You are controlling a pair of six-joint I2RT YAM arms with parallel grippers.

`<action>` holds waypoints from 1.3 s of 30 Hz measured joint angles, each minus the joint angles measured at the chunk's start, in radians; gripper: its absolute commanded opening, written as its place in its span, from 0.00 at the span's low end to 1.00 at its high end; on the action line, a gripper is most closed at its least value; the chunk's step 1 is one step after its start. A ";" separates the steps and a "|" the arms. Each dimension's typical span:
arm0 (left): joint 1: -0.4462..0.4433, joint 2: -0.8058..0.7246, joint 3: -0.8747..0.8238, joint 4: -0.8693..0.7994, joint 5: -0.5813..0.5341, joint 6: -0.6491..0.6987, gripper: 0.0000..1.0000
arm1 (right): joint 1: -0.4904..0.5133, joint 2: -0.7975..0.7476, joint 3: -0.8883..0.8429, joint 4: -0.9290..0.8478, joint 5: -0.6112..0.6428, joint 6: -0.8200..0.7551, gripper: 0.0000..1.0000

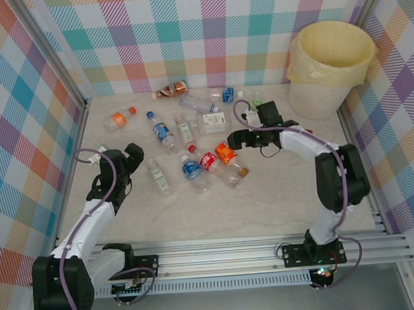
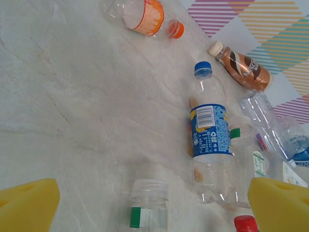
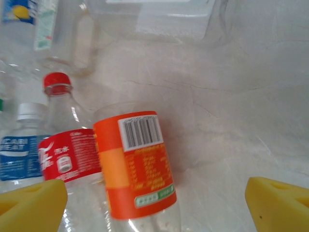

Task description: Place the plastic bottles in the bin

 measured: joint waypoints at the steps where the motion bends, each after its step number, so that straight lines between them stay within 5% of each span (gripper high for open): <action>1: 0.000 0.003 0.002 -0.007 0.000 -0.001 1.00 | 0.013 0.027 0.025 -0.019 0.016 -0.007 0.91; 12: 0.000 0.003 0.004 -0.039 -0.002 -0.027 1.00 | 0.065 0.183 0.196 -0.172 0.192 0.025 0.84; 28: -0.001 0.042 0.004 -0.040 -0.001 -0.030 1.00 | 0.087 0.165 0.153 -0.118 0.051 0.028 0.91; 39: -0.001 0.058 0.004 -0.040 -0.002 -0.030 1.00 | 0.123 0.182 0.154 -0.114 0.078 0.013 0.85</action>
